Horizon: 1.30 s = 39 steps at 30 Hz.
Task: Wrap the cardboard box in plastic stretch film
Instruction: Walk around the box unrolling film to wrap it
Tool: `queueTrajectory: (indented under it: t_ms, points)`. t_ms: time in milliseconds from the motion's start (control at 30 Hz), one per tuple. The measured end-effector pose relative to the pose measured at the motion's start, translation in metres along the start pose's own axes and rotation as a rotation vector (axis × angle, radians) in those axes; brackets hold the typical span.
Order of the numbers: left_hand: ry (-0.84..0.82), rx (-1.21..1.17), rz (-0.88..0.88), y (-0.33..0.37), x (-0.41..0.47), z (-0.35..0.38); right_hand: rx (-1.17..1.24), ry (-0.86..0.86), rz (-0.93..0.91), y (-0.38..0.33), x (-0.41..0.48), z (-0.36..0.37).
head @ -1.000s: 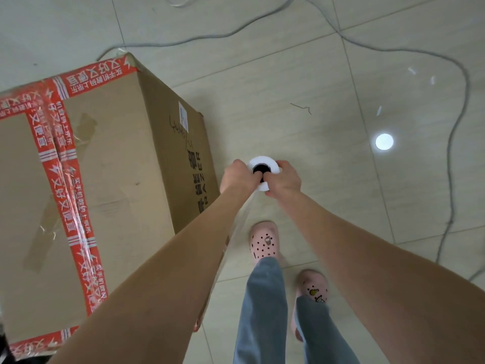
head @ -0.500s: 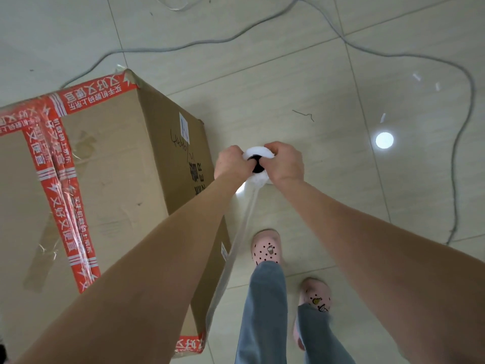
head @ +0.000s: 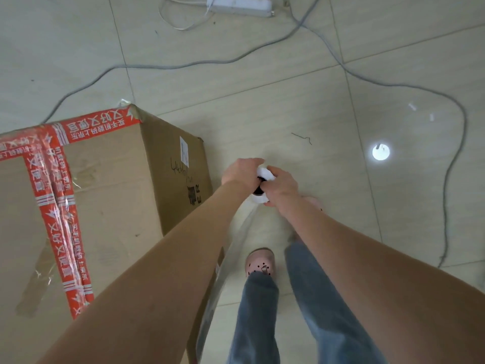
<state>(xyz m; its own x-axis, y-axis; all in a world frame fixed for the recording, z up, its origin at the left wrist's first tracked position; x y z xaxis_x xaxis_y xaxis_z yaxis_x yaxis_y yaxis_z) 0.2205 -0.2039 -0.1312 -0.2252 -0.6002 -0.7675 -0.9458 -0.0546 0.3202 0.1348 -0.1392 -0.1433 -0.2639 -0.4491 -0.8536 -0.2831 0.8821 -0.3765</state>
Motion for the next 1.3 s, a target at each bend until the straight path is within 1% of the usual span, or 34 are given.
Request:
queueTrajectory:
  t_ms: [67,133,233,367,400,467,533,567,633,667,733,800,867,900,933,1000,1167,1233,1300]
  points:
    - [-0.017,0.125,-0.005,0.008,0.006,-0.004,-0.104,0.013,-0.048,-0.010,0.006,-0.005]
    - [0.012,0.071,-0.072,0.006,0.011,-0.013,-0.189,0.026,-0.114,-0.025,0.012,-0.011]
    - [0.100,-0.187,-0.206,-0.008,0.017,-0.025,-0.267,0.061,-0.176,-0.048,0.019,-0.022]
    - [0.226,-0.591,-0.382,-0.028,0.020,-0.039,-0.117,0.123,-0.190,-0.074,0.031,-0.034]
    - [0.247,-0.665,-0.422,-0.032,0.022,-0.040,-0.104,0.114,-0.183,-0.079,0.035,-0.033]
    - [0.271,-0.733,-0.480,-0.038,0.025,-0.041,-0.092,0.029,-0.085,-0.084,0.041,-0.026]
    - [0.237,-0.732,-0.517,-0.041,0.027,-0.040,0.020,-0.087,0.024,-0.086,0.040,-0.016]
    - [0.206,-0.696,-0.522,-0.042,0.030,-0.040,0.068,-0.114,0.037,-0.090,0.041,-0.014]
    - [0.182,-0.563,-0.486,-0.041,0.036,-0.048,0.057,-0.102,-0.002,-0.101,0.047,-0.017]
    - [0.208,-0.497,-0.439,-0.038,0.040,-0.057,0.042,-0.089,-0.020,-0.105,0.049,-0.020]
    - [0.278,-0.389,-0.296,-0.028,0.051,-0.082,-0.009,-0.085,-0.050,-0.116,0.055,-0.024]
    - [0.275,-0.276,-0.178,-0.016,0.062,-0.102,-0.116,-0.106,-0.101,-0.129,0.060,-0.027]
    - [0.243,-0.152,-0.147,-0.010,0.072,-0.113,-0.244,-0.117,-0.168,-0.142,0.065,-0.030]
    - [0.241,-0.127,-0.156,-0.010,0.074,-0.117,-0.308,-0.110,-0.201,-0.149,0.068,-0.032]
    - [0.252,-0.139,-0.168,-0.012,0.076,-0.120,-0.365,-0.095,-0.228,-0.155,0.070,-0.034]
    - [0.301,-0.241,-0.201,-0.018,0.078,-0.124,-0.424,-0.055,-0.264,-0.167,0.073,-0.038]
    - [0.413,-0.533,-0.339,-0.039,0.077,-0.141,-0.392,0.040,-0.313,-0.196,0.082,-0.036]
    - [0.443,-0.525,-0.384,-0.049,0.075,-0.148,-0.347,-0.045,-0.253,-0.201,0.085,-0.024]
    - [0.410,-0.416,-0.411,-0.055,0.075,-0.153,-0.262,-0.159,-0.188,-0.201,0.082,-0.010]
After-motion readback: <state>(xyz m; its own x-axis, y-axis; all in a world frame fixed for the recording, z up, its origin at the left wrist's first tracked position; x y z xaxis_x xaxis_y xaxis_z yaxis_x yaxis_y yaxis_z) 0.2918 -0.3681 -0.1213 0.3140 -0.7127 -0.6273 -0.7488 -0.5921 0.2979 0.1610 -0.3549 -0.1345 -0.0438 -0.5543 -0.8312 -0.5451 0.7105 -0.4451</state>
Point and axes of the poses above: each hand's wrist, its own x-axis towards the middle knuckle, its own z-axis out of the palm, y = z × x, the point moved 6 cm from there along x, towards the middle knuckle, and after that the axes turned 9 degrees about -x, right-handed, at the moved point
